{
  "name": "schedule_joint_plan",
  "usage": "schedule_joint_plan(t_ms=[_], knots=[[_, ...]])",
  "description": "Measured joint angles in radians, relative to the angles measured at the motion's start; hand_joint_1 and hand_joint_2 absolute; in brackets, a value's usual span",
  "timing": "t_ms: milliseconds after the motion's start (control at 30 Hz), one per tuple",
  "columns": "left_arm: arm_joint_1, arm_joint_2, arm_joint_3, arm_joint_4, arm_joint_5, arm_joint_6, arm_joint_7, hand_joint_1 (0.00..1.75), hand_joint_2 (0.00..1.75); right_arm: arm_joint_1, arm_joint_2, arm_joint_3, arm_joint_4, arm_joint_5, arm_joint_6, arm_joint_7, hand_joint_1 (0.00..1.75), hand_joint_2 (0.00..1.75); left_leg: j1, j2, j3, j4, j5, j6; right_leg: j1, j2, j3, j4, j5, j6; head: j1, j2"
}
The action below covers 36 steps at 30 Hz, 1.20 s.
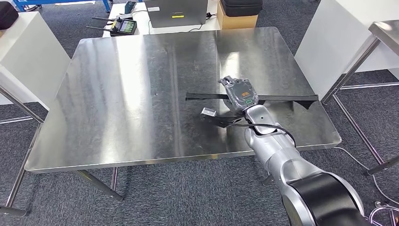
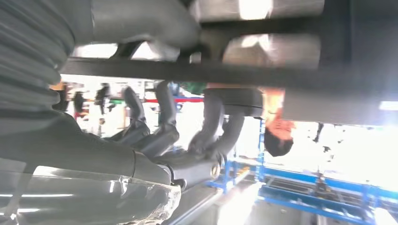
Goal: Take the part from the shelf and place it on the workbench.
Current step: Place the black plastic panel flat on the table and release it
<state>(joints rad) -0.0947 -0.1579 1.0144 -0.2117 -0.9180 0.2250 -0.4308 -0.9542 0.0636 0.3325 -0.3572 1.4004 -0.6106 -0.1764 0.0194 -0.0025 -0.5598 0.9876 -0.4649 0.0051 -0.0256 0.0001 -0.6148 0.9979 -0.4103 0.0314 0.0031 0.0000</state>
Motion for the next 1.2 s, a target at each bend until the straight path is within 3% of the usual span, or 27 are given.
schedule_joint_plan(t_ms=[667, 1033, 1133, 1200], knots=[[0.0, -0.002, -0.011, 0.0, 0.001, -0.001, -0.002, 0.0, 1.75, 0.002, -0.027, 0.015, 0.008, 0.012, -0.001, 0.037, 0.0, 1.75, 0.0, 0.001, 0.0, 0.0, 0.0, 0.0, 0.0, 0.0, 0.0, 0.0, 0.0, 0.0, 0.0, 0.0], [0.0, -0.004, -0.011, 0.0, 0.006, 0.031, 0.03, 0.0, 1.75, 0.002, -0.027, 0.024, 0.021, 0.061, 0.014, 0.208, 0.0, 1.75, 0.0, 0.001, 0.0, 0.0, 0.0, 0.0, 0.0, 0.0, 0.0, 0.0, 0.0, 0.0, 0.0, 0.0], [0.0, -0.004, -0.011, 0.0, 0.006, 0.042, 0.032, 0.0, 1.75, 0.002, -0.016, 0.023, 0.023, 0.033, 0.04, 0.178, 0.0, 1.75, 0.0, 0.001, 0.0, 0.0, 0.0, 0.0, 0.0, 0.0, 0.0, 0.0, 0.0, 0.0, 0.0, 0.0], [-0.001, -0.005, -0.011, 0.0, 0.007, 0.053, 0.034, 0.0, 1.75, 0.002, 0.003, 0.011, 0.023, -0.039, 0.103, 0.113, 0.0, 1.75, 0.0, 0.002, 0.0, 0.0, 0.0, 0.0, 0.0, 0.0, 0.0, 0.0, 0.0, 0.0, 0.0, 0.0]])
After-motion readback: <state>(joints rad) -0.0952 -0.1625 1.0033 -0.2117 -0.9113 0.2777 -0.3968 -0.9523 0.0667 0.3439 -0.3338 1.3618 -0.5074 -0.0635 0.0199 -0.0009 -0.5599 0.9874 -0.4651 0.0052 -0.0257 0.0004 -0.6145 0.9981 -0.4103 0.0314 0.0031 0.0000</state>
